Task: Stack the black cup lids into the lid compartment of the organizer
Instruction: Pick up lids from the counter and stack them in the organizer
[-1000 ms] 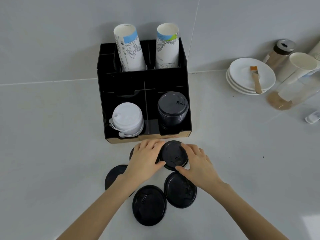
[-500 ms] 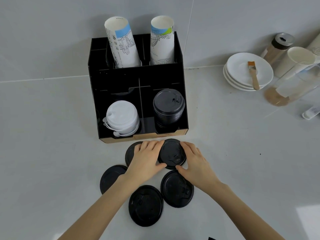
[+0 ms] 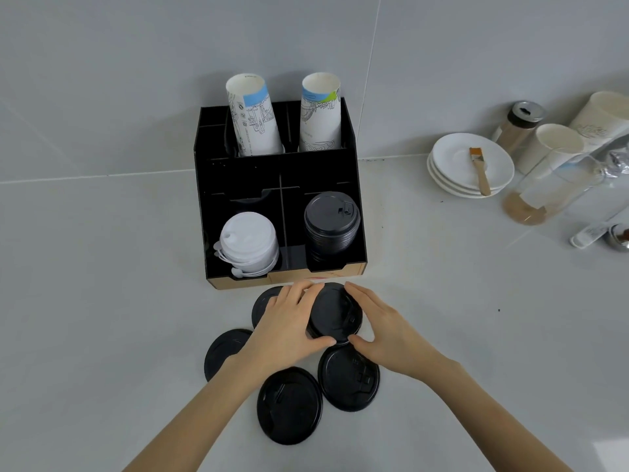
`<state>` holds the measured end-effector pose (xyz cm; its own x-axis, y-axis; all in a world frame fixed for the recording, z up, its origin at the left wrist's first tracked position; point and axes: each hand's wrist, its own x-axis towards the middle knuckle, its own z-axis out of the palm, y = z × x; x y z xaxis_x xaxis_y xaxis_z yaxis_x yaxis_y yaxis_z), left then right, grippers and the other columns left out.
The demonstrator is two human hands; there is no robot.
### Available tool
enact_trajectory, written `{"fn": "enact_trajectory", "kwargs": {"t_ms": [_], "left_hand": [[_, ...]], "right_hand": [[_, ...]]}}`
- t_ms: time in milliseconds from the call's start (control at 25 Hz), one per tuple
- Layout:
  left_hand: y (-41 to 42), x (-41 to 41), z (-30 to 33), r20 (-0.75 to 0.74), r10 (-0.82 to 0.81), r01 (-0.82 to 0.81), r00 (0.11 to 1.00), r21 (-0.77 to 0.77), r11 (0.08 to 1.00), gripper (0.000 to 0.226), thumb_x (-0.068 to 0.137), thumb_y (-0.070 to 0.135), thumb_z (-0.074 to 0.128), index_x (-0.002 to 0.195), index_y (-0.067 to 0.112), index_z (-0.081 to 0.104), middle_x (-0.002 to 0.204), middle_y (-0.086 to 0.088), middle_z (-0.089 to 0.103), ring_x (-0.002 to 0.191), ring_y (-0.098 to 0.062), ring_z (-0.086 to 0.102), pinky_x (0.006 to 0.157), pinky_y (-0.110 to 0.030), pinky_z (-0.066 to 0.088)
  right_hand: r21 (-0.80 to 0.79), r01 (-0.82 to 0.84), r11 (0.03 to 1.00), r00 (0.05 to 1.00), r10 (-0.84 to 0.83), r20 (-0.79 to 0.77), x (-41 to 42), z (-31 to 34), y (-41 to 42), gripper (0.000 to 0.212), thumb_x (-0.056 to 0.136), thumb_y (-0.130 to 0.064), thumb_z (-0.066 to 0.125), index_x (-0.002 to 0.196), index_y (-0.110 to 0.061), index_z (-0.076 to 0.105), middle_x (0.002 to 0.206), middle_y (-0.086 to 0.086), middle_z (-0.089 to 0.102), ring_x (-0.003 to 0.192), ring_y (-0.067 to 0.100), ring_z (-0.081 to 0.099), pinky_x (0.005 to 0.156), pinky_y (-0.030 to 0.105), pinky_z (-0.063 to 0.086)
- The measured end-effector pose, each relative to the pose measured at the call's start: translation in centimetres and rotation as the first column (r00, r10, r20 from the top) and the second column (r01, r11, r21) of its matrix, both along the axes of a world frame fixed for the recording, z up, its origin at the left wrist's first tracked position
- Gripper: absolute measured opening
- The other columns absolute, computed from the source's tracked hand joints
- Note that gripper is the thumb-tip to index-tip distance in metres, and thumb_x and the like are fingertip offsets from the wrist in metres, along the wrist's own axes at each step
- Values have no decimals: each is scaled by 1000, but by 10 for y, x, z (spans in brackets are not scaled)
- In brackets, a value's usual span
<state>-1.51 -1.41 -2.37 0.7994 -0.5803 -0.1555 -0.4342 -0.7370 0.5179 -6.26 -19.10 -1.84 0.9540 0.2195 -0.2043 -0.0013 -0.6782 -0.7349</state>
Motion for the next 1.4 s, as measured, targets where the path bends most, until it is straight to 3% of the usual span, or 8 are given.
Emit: {"fn": "enact_trajectory", "kwargs": {"t_ms": [200,360,440,600,720,1080,1240,1400], "left_hand": [[2,0,17,27,162,-154,986,-182,971,77,70,46,67,132,21,29,134,-1,38,123,-17,36,103,-35,34],[0,1,24,46,245,-230,968,-212,950,74,68,48,67,128,21,33,129,-3,42,118,-18,41,94,-30,37],[-1,2,27,56,274,-255,960,-227,940,73,68,49,67,127,20,34,127,-4,43,116,-18,42,91,-29,38],[-2,7,32,75,280,-255,957,-243,936,75,68,50,66,128,19,34,127,-5,44,115,-18,43,89,-27,39],[-3,13,37,81,279,-253,957,-240,937,76,69,52,65,129,20,33,128,-5,44,115,-19,44,91,-30,40],[-14,56,57,79,268,-242,960,-247,938,76,70,49,66,131,20,31,132,-3,40,117,-19,43,89,-28,35],[-23,80,59,112,283,-250,953,-243,937,73,71,50,64,130,21,32,131,-4,41,117,-20,43,85,-27,35],[-30,96,50,107,287,-262,952,-203,944,76,72,52,61,133,20,29,135,-5,40,122,-21,38,89,-30,35]], "right_hand": [[22,94,995,989,-96,110,1,12,7,71,81,-25,62,139,-20,20,146,-2,25,131,12,30,107,21,27],[33,168,985,966,-171,193,0,18,12,69,80,-32,64,136,-20,25,141,-5,29,121,-1,30,93,-5,17],[40,181,983,960,-185,210,1,22,13,67,80,-31,64,136,-21,27,141,-6,29,120,-3,29,89,-10,14],[56,183,981,956,-191,222,8,30,9,60,82,-27,62,134,-20,32,140,-7,35,118,-4,33,96,1,21],[44,185,982,952,-190,240,16,35,5,56,83,-25,61,132,-19,36,139,-6,38,115,-4,34,90,-9,17],[6,179,984,936,-172,307,60,57,-13,49,82,-17,62,128,-15,43,133,1,47,109,3,42,85,-11,19],[14,200,980,928,-194,318,85,63,-19,48,82,-15,62,127,-13,44,132,3,48,114,13,46,91,2,23],[13,219,976,930,-213,300,100,59,-21,48,82,-14,62,127,-13,44,132,4,48,113,14,47,91,5,23]]}}
